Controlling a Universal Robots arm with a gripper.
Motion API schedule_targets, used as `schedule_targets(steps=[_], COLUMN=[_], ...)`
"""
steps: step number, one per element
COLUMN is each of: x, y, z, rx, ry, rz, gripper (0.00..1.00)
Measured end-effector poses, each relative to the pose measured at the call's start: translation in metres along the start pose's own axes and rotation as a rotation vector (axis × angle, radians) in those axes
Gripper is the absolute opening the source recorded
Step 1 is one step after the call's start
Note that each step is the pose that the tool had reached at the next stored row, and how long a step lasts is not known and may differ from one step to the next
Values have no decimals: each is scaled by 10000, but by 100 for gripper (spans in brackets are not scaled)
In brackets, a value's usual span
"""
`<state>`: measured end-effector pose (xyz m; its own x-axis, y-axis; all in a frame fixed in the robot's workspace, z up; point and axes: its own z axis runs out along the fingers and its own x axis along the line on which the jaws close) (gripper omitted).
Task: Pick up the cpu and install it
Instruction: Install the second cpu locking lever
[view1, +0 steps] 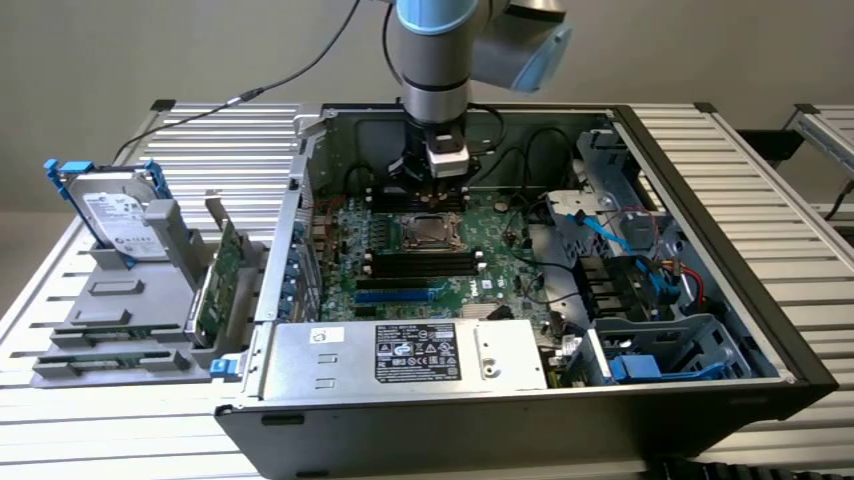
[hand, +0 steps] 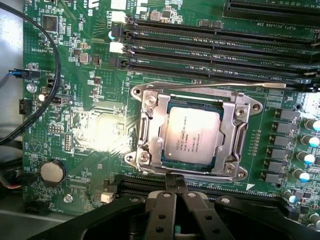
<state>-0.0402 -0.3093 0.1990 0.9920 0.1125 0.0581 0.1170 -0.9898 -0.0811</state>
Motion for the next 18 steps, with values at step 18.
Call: schedule_targets(steps=[18], x=[235], y=[53], z=[23], rx=[371], ry=[-740], rz=[79], gripper=[11])
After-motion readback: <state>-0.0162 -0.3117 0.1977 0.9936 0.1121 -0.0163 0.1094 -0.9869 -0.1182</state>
